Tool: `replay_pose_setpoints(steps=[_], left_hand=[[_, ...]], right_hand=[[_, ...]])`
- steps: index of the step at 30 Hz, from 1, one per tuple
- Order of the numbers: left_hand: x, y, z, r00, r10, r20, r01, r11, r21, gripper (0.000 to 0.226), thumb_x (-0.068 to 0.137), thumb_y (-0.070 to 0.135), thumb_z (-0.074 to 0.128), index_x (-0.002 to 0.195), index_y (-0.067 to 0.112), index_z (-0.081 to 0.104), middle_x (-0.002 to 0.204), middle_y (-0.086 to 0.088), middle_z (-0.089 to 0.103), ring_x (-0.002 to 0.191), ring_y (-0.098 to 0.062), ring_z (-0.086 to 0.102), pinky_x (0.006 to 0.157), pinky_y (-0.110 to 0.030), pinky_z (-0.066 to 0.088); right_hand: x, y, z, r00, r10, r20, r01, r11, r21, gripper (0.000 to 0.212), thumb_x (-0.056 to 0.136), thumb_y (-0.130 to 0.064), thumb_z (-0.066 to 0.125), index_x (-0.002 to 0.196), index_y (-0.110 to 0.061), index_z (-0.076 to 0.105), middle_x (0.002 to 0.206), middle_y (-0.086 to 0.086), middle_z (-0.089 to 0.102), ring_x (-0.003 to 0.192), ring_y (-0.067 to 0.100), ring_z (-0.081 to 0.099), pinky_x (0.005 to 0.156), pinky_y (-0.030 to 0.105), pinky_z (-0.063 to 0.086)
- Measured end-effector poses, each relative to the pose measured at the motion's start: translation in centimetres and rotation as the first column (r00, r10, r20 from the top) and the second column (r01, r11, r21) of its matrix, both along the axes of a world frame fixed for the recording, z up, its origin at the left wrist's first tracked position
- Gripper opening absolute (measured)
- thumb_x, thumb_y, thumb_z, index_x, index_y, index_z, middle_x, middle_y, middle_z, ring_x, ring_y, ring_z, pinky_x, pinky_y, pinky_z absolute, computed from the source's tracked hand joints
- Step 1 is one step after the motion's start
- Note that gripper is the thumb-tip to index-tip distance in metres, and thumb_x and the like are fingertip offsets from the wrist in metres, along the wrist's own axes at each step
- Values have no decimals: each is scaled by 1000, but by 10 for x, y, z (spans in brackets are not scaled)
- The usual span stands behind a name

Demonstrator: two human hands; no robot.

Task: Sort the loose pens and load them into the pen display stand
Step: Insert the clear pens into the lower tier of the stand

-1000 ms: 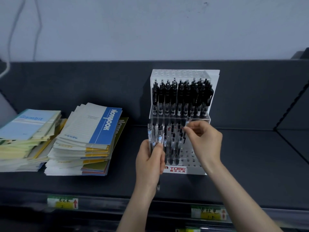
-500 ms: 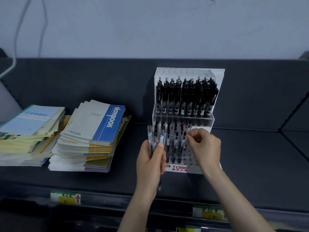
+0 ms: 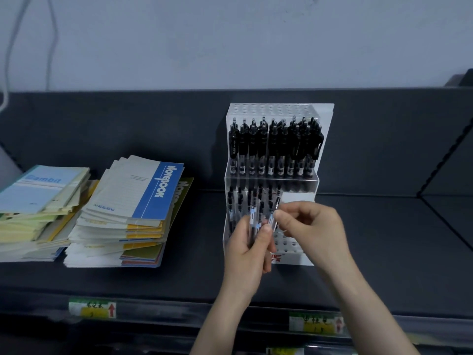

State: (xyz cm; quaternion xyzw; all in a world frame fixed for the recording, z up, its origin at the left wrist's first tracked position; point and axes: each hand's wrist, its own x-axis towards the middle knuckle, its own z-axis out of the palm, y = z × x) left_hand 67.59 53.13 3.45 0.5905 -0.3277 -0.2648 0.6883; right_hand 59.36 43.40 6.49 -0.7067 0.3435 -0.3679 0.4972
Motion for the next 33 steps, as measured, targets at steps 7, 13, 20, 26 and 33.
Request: replay_pose_setpoints(steps=[7,13,20,26,33], left_hand=[[-2,-4,-3,998,46,-38,-42,996,80,18,98,24,51,92,10,59,61,1,58,44,-13,46,43,-23,37],[4,-3,1,981,144,-127,-136,988,69,16,98,17,47,95,7,59,57,-1,48,42,-12,35,43,-24,31],[7,1,4,982,157,-102,-151,986,65,14,99,14,44,91,6,51,59,-1,47,44,-13,35,42,-24,31],[9,6,6,987,149,-59,-145,987,72,17,100,18,47,85,11,50,56,4,48,45,-12,39,43,-25,34],[10,8,5,983,152,-104,-143,985,93,19,98,18,51,80,12,52,59,0,51,45,-13,41,43,-25,34]], right_hand=[[-12,-12,16,952,-169,256,146,984,106,1,81,-10,72,80,-10,71,65,4,71,58,13,66,60,24,54],[-10,-25,24,909,-299,291,357,918,-170,4,80,-15,73,80,-17,70,66,-6,70,66,6,68,69,18,52],[15,-27,-2,959,-248,137,283,842,-459,13,81,-17,74,92,-13,73,77,-10,69,69,2,65,71,17,54],[25,-29,-25,971,-240,-13,196,821,-537,11,80,-20,75,89,-13,73,72,-5,70,65,9,64,65,30,56],[26,-30,-36,970,-241,-11,200,830,-521,8,80,-17,75,84,-12,71,68,-3,67,62,13,63,62,38,56]])
